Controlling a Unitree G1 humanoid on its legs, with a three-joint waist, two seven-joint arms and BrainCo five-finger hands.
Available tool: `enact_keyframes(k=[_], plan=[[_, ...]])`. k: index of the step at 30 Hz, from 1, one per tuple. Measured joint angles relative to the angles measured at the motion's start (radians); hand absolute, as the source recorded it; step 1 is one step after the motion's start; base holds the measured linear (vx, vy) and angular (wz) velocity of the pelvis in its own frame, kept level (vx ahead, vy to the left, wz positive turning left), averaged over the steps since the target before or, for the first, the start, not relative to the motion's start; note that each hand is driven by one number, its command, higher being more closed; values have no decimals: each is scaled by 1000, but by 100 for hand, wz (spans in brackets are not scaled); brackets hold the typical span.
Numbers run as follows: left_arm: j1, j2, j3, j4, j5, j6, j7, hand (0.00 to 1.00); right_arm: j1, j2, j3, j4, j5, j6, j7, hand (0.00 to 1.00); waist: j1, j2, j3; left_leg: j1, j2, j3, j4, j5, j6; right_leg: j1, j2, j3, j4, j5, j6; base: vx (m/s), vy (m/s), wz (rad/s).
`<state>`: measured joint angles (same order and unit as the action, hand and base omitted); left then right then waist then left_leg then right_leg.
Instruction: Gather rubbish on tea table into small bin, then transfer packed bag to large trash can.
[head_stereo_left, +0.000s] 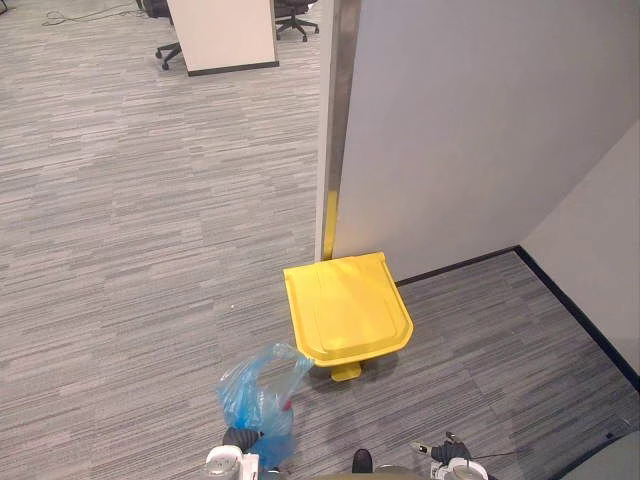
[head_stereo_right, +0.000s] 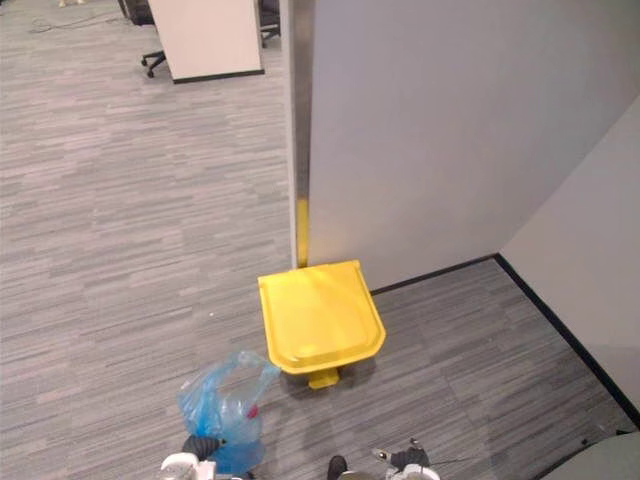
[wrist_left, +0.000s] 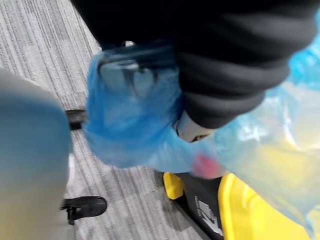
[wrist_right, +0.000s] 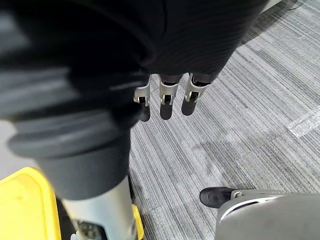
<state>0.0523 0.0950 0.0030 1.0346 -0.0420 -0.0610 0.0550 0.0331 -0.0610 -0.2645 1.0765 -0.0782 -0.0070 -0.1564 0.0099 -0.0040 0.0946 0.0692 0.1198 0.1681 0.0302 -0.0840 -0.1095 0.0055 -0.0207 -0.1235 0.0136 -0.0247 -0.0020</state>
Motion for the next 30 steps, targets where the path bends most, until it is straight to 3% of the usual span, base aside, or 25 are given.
enact_keyframes(k=[4, 8, 9, 10, 11, 12, 13, 14, 15, 17, 18, 19, 20, 21, 22, 24, 27, 30], plan=[[2, 0, 0, 0, 0, 0, 0, 100, -4, -1, 1, 1, 0, 1, 0, 0, 0, 1, 2, -7, -2, 5, 0, -3, 5, -11, -6, 1, 4, 3, 6, -30, 14, -3], [-4, 6, 2, -3, -1, 0, 1, 100, -26, 1, 1, -3, 1, 2, 1, 0, 0, -11, 29, -30, -34, 18, 79, -66, 46, -112, -61, 25, 231, -108, 58, -53, 62, -11], [-3, 7, 3, -3, -2, 0, 2, 100, -34, 0, 0, -3, 1, 2, 0, 0, -2, -17, 35, -18, -42, 12, 77, -79, 60, -129, -82, 27, 292, -120, 82, -37, 97, -15], [-19, 0, 19, -4, -3, 0, 5, 100, -45, 7, -20, -16, 5, 1, 1, 0, -2, -10, 66, 9, -46, 17, 88, -99, 69, -218, -109, 12, 512, -89, 207, -66, 100, -13], [-21, -5, 19, -3, -3, 0, 6, 100, -59, -1, -23, -29, 6, 1, 0, 0, -1, 0, 77, 17, -42, 15, 99, -102, 78, -252, -110, 2, 545, -102, 213, -51, 109, -14], [-21, -3, 20, -3, -3, 0, 8, 100, -60, 3, -24, -44, 3, 0, -1, 0, -7, 5, 86, 20, -25, 17, 130, -127, 91, -287, -108, -9, 554, -123, 178, 215, -25, 15], [-76, -7, 37, -6, -7, 1, 15, 100, -56, 37, -5, -122, 8, -1, -13, 0, -1, -40, 140, 21, 28, 18, 351, -278, 52, -392, -103, -151, 283, -50, 130, 382, -136, 19], [-82, -14, 49, -12, -12, 0, 20, 100, -53, 44, -5, -121, 7, 1, -18, 0, 0, -49, 140, 19, 28, 15, 401, -320, 32, -369, -105, -153, 281, -75, 131, 538, -259, 20], [-93, -15, 51, -25, -14, -2, 23, 100, -50, 58, -14, -122, 10, 5, -20, 0, 5, -58, 152, 23, 30, 12, 446, -357, 6, -341, -100, -141, 254, -31, 124, 326, -179, 7], [-122, -37, 53, -33, -21, -2, 24, 100, -82, 46, -26, -134, 9, 4, -21, 0, 9, -15, 188, 12, 64, 12, 458, -369, -7, -366, -91, -155, 323, -43, 127, 246, -169, 14], [-129, -50, 62, -56, -21, -5, 23, 100, -81, 39, -42, -154, 10, 4, -20, 0, 13, -6, 191, -2, 72, -8, 452, -389, 17, -398, -88, -149, 370, -74, 128, 175, -180, 33], [-129, -69, 95, -70, -19, -20, 20, 100, -72, 46, -72, -175, 14, 1, -17, 0, 22, 13, 196, -6, 95, -39, 452, -407, -12, -443, -56, -89, 489, -90, 68, 139, -155, 62], [-138, -72, 116, -63, -18, -19, 20, 100, -57, 52, -99, -193, 13, 2, -17, 0, 18, 8, 188, -21, 110, -83, 483, -419, -37, -453, -27, 2, 564, -120, 27, 199, -191, 105], [-140, -74, 130, -57, -17, -16, 23, 100, -34, 53, -120, -187, 10, 6, -17, 0, 11, 2, 180, -44, 122, -136, 517, -434, -62, -449, -24, -7, 571, -140, 47, 243, -230, 103], [-142, -76, 130, -59, -17, -18, 22, 100, -30, 47, -131, -182, 11, 14, -17, 0, 33, 14, 170, -76, 151, -155, 535, -434, -60, -463, -13, -41, 582, -155, 34, 202, -201, 88], [-142, -83, 130, -59, -17, -18, 22, 100, -34, 40, -121, -183, 10, 18, -17, 0, 37, 12, 164, -147, 174, -179, 516, -382, -36, -503, -14, -88, 589, -178, 17, 214, -257, 56], [-134, -105, 130, -60, -17, -14, 22, 100, -37, 34, -93, -186, 7, 21, -20, 0, 42, 15, 150, -119, 185, -172, 399, -327, -49, -503, -22, -128, 566, -175, 5, 170, -159, 29], [-157, -115, 125, -76, -18, -15, 22, 100, -63, 25, -7, -188, 1, 16, -20, 0, 41, 15, 147, -137, 189, -146, 383, -301, -57, -503, -28, -151, 550, -177, 2, 89, -85, 22]])
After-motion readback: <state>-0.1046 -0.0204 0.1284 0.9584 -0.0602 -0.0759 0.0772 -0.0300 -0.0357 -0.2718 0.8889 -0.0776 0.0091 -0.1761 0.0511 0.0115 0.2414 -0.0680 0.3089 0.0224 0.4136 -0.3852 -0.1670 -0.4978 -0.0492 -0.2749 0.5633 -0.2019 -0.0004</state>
